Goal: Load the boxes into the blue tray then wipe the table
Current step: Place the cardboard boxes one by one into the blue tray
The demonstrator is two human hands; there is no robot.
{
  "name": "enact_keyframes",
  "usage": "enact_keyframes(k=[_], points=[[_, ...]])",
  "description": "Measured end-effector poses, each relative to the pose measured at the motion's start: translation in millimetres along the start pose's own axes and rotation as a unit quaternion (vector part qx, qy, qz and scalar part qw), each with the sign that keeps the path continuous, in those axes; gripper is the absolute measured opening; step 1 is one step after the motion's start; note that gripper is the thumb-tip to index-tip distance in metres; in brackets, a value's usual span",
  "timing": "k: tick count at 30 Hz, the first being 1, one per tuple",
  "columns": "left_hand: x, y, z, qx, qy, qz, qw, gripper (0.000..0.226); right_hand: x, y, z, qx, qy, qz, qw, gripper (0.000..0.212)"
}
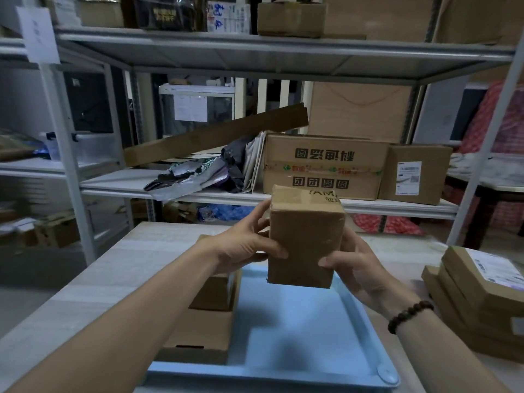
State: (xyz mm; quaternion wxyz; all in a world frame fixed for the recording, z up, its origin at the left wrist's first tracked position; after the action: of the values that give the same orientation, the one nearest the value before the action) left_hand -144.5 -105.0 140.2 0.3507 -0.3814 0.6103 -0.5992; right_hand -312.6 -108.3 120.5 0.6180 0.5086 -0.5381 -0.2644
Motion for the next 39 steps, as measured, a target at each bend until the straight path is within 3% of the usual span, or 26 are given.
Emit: enact_keyframes(k=[6, 8, 12, 15, 19, 23, 27, 32, 39], points=[[-2.5, -10.2, 3.0, 0.182, -0.051, -0.086, 0.978, 0.106, 1.6, 5.4, 3.3, -0.134, 0.012, 0.037, 0.99, 0.095], [-7.0, -15.0, 0.9, 0.267, -0.072, -0.138, 0.951, 0.099, 0.8, 5.3, 6.4, -0.206, 0.021, 0.064, 0.976, 0.096], [-15.8, -26.2, -6.1, 0.458, -0.138, -0.249, 0.842, 0.09, -3.3, 17.1, 7.7, -0.327, 0.006, 0.122, 0.937, 0.086], [-13.6, -25.3, -4.9, 0.461, -0.156, -0.256, 0.835, 0.091, -4.5, 20.5, 9.3, -0.347, -0.006, 0.142, 0.927, 0.082], [1.0, -9.3, 5.5, 0.314, -0.086, -0.138, 0.936, 0.104, -5.2, 4.0, 15.8, -0.254, 0.031, 0.059, 0.965, 0.092], [5.6, -3.6, 8.9, 0.214, -0.074, -0.031, 0.974, 0.087, -9.1, -5.8, 13.6, -0.077, 0.038, -0.051, 0.995, 0.06], [7.2, 0.3, 4.2, 0.2, -0.109, 0.066, 0.971, 0.069, -6.2, -12.6, 16.2, -0.042, -0.022, -0.119, 0.992, 0.058], [9.7, 14.4, 0.9, 0.16, -0.114, 0.248, 0.949, 0.077, -5.7, -18.9, 18.2, -0.054, -0.075, -0.178, 0.98, 0.051], [14.5, 34.5, 7.3, 0.136, -0.115, 0.347, 0.921, 0.062, -7.6, -31.7, 23.8, -0.061, -0.079, -0.282, 0.954, 0.038]])
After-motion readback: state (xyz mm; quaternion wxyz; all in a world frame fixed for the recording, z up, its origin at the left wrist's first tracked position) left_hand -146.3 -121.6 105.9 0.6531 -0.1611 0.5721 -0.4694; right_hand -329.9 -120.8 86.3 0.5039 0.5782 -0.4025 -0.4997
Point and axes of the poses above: each hand's wrist, its own x-axis towards the middle knuckle, its own z-axis out of the back of the hand, y = z × x, the point moved 9 cm from there along x, towards the middle knuckle, and after that the axes turned 5 degrees about z, right-handed, at the moved point
